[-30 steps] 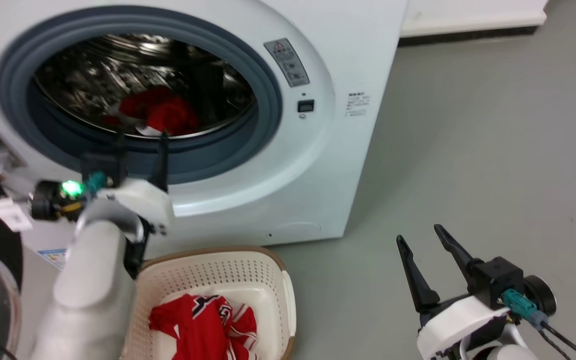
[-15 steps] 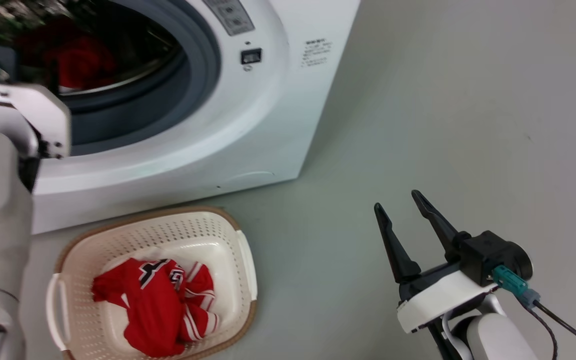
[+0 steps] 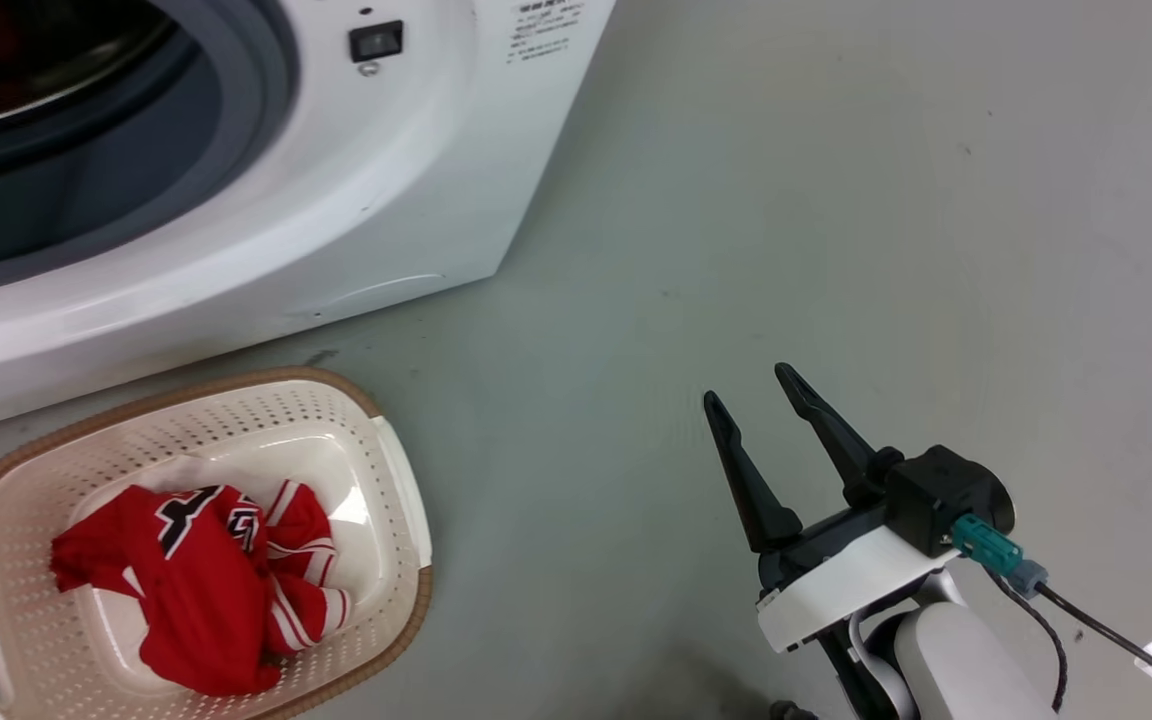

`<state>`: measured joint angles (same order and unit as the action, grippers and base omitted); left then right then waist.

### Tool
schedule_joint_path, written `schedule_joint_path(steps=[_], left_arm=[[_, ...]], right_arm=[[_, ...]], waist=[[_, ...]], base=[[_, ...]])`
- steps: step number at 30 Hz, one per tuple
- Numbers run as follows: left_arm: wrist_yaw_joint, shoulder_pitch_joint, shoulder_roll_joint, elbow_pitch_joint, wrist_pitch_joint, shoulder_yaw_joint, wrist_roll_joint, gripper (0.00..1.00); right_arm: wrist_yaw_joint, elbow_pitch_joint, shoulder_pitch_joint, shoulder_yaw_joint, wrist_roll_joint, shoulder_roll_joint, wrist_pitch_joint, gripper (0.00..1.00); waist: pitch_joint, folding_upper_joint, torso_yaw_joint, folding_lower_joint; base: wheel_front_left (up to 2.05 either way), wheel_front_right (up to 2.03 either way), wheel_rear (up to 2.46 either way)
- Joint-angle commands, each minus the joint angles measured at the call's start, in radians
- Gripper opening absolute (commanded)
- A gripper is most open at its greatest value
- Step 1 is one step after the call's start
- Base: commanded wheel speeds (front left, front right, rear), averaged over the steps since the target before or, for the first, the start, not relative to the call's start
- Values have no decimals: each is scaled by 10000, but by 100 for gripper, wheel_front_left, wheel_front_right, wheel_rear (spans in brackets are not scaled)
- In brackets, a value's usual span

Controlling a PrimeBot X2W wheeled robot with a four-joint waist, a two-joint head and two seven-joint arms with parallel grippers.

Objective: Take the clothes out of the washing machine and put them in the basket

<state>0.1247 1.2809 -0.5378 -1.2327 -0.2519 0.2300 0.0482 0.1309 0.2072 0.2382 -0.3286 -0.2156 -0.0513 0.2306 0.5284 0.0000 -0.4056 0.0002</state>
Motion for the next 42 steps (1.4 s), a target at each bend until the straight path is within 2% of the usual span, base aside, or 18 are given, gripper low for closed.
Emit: schedule_joint_path(steps=[1,7,8,9,10,11,18,26,29,30,31,42], left_arm=[[23,253,-75,-114,-505,51,-41,100],[-104,506,-239,-352,-2023,-3,-187,100],[-143,512,-243,-391,-2244,-41,-241,66],[-163,520,-236,-417,-2420,-52,-269,41],[-195,532,-235,-414,-2505,-29,-282,8],[-211,544,-232,-387,-2553,-10,-293,0],[-688,437,-197,190,-1852,-7,-390,0],[-1620,-801,209,921,669,-457,-986,0],[-1709,-1395,569,984,1543,-637,-1329,0],[-1718,-1794,814,1013,2139,-735,-1533,0],[-1718,-1794,814,1013,2139,-735,-1533,0],[-1312,-3797,2110,1164,4848,-1218,-2561,0]], right_arm=[[-5,81,185,-88,-120,17,105,100],[-5,246,311,-205,-250,19,237,100],[-3,261,330,-215,-260,19,241,100],[-5,287,335,-226,-267,19,255,100],[-5,312,341,-229,-272,19,266,100],[-5,336,349,-232,-285,19,278,100],[-5,477,382,-207,-342,17,312,100],[-5,722,261,69,-66,16,286,100],[-5,763,106,249,114,14,181,100],[-5,752,-5,358,263,14,74,100],[-5,752,-5,358,263,14,74,100],[-5,371,-982,1131,824,11,-669,100]], waist=[[201,0,-205,-2],[311,0,-353,-2],[319,0,-364,-2],[324,0,-373,-2],[327,0,-378,-2],[328,0,-379,-2],[170,0,-294,-2],[-685,0,62,-2],[-1226,0,268,-2],[-1623,0,397,-2],[-1623,0,397,-2],[-3620,0,1159,-2]], base=[[0,0,0],[0,0,0],[0,0,0],[0,0,0],[0,0,0],[0,0,0],[0,0,0],[0,0,0],[0,0,0],[0,0,0],[0,0,0],[0,0,0]])
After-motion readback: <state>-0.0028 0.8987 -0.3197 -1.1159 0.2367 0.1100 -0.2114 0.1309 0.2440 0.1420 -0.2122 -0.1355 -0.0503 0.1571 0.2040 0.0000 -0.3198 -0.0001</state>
